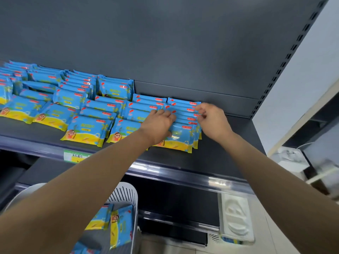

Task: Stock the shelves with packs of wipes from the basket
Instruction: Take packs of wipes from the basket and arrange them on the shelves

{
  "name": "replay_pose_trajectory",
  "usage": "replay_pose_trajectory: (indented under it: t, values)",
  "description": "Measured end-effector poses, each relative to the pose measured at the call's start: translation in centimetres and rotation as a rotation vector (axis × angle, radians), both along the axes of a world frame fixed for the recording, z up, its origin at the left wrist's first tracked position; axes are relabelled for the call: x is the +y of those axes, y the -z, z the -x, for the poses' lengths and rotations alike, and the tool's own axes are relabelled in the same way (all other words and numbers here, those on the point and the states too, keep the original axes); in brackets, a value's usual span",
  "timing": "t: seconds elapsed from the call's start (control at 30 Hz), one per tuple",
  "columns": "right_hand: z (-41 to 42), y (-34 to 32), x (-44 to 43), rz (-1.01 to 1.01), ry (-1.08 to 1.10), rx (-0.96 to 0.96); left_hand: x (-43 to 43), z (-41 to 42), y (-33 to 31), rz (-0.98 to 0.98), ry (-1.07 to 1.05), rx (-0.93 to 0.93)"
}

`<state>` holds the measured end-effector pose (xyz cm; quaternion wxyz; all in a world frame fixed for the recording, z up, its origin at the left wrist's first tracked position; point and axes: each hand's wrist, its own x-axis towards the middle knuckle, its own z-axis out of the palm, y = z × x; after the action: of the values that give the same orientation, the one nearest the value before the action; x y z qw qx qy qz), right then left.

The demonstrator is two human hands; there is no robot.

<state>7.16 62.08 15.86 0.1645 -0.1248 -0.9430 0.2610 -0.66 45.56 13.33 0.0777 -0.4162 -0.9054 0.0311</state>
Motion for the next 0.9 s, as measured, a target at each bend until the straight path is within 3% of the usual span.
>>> replay_pose_trajectory:
  t: [0.13,0.4,0.67,0.77,0.9]
  values:
    - [0.0,-1.2,-3.7,-0.014,-0.049,0.046,-2.5,-0.7,-0.4,-0.049,-0.003,0.046]
    - [0.1,-2.8,-14.7,-0.143,-0.193,0.181,-14.6,-4.5,-4.9,-0.477,-0.006,0.151]
    - [-1.2,-3.1,-25.0,-0.334,-0.329,0.305,-26.0,-8.6,-6.3,-0.497,-0.037,0.308]
    - [-1.6,-1.0,-28.2,-0.312,-0.412,0.255,-29.4,-9.5,-4.5,-0.470,-0.098,0.251]
    - [-1.8,4.8,-31.8,-0.323,-0.480,0.023,-32.9,-9.9,0.3,-0.417,-0.145,0.068]
